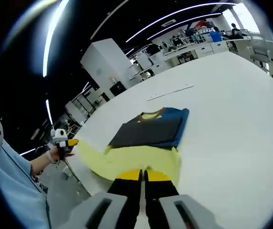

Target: Fold the garment on the visible template until the final outline fits inside the template.

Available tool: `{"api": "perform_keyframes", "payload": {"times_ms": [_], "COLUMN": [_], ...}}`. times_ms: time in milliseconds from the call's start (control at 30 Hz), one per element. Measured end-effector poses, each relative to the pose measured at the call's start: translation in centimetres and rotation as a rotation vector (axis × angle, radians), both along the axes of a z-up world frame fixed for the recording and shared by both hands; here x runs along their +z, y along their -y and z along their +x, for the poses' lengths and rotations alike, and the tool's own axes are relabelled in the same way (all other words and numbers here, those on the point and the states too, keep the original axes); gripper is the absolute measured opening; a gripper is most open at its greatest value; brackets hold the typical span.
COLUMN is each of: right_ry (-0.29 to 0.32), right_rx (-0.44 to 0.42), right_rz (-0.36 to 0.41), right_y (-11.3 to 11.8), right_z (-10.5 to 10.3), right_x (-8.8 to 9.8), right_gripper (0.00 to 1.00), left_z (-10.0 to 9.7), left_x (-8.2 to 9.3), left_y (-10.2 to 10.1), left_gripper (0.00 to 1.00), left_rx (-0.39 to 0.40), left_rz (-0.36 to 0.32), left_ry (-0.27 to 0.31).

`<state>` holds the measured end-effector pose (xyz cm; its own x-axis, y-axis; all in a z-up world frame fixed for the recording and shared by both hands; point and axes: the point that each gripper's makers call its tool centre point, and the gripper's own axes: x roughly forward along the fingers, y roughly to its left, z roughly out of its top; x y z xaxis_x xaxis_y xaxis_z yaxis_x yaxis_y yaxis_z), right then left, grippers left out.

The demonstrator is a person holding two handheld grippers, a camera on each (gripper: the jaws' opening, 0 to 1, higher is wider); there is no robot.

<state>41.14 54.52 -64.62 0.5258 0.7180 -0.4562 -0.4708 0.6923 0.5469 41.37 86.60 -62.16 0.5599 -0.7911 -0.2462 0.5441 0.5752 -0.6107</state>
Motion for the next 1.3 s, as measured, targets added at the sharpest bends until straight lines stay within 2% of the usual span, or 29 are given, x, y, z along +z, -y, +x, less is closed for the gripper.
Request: {"api": "perform_keyframes", "payload": {"times_ms": [167,300,400,567,800,1033,1133,1200,1300], "right_ry": [0.057,0.08,0.107,0.122,0.148,0.159,0.141,0.123,0.093], "right_rx": [-0.013,-0.028,-0.031,-0.027,-0.049,-0.043,-0.053,-0.057,-0.055], "right_rz": [0.029,0.044,0.037,0.023,0.015,-0.044,-0.062,-0.072,-0.117], "right_y": [-0.5,-0.8,-1.1,-1.1,-1.3,-2.1,-2.0,-2.0,-1.9], "right_z": [3.9,6.6,8.7,11.3,14.8,17.8,18.6,19.0,19.6], "right_x": [1.5,1.9,2.1,1.9,2.2,0.4,-0.9,-2.0,-4.2], "right_gripper": [0.0,0.0,0.0,0.0,0.0,0.0,0.0,0.0,0.0], "left_z": [3.6,6.3,8.3,10.8,13.5,16.5,17.6,18.0,18.6], "left_x": [0.8,0.2,0.0,-0.6,-0.5,-1.7,-3.5,-4.3,-6.2], "left_y": [-0.4,-1.1,-2.0,-2.7,-2.3,-3.0,-3.3,-3.3,-3.7], "left_gripper": [0.0,0.0,0.0,0.0,0.0,0.0,0.0,0.0,0.0], "left_rx": [0.039,0.088,0.14,0.205,0.265,0.353,0.395,0.398,0.428], "left_rz": [-0.004,0.011,-0.005,-0.012,-0.016,-0.018,0.003,0.007,0.032], "left_ry": [0.036,0.052,0.061,0.069,0.092,0.059,0.013,0.007,-0.043]}}
